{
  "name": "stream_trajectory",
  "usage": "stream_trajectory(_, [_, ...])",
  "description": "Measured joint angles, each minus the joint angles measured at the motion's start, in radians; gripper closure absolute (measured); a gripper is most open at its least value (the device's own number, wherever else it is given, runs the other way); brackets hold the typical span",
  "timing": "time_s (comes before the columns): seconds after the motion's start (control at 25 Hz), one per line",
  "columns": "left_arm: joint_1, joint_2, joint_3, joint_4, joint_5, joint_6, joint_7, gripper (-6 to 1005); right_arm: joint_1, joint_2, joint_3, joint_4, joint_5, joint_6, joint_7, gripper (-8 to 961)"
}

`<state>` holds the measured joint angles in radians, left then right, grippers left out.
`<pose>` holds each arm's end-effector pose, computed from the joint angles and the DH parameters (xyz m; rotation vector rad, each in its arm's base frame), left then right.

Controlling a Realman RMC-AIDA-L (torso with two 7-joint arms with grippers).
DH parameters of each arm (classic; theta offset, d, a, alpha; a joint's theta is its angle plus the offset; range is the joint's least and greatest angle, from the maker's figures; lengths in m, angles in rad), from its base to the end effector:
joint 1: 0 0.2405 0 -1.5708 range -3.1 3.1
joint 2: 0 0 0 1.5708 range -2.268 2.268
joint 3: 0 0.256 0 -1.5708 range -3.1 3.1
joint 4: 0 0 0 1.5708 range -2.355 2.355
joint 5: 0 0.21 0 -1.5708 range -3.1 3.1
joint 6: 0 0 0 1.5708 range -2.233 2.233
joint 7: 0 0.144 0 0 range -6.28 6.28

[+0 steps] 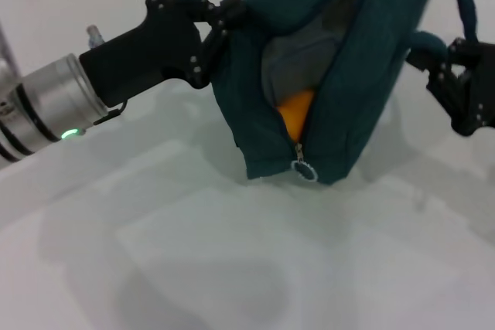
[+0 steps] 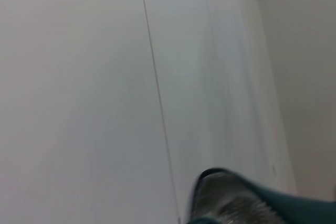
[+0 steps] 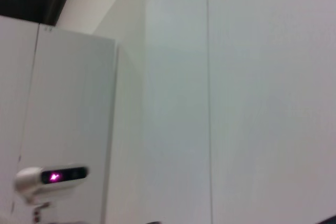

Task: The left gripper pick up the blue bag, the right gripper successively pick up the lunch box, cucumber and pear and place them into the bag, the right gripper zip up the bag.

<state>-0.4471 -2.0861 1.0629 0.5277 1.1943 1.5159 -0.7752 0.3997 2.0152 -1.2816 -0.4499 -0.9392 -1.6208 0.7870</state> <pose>-0.2225 0.3294 -0.0012 -2.3161 -0.0205 -1.1232 0.2343 0.3062 0.0098 -2.3087 0.0898 1.2792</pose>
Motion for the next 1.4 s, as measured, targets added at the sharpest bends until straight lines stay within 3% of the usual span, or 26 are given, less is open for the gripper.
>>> stream_trajectory(0.32, [0.061,0.003,0.009,0.001,0.026,0.208,0.156,818,0.128,-0.038,-0.004,0.075,-0.048,0.058,0.220,881])
stream_trajectory(0.56, [0.064,-0.002,0.005,-0.026,0.050,0.219,0.204,815,0.168,-0.041,-0.006,0.075,-0.117,0.068,0.276,877])
stream_trajectory(0.92, [0.030,-0.003,-0.014,-0.077,0.017,0.114,0.137,809,0.134,-0.028,-0.013,0.034,-0.187,0.058,0.281,872])
stream_trajectory(1.2, [0.023,-0.005,-0.015,-0.114,-0.013,0.075,0.188,805,0.109,-0.027,-0.014,0.004,-0.205,0.062,0.291,868])
stream_trajectory(1.4, [0.015,-0.006,-0.014,-0.142,-0.019,0.070,0.229,689,0.100,-0.020,-0.009,-0.007,-0.239,0.061,0.295,865])
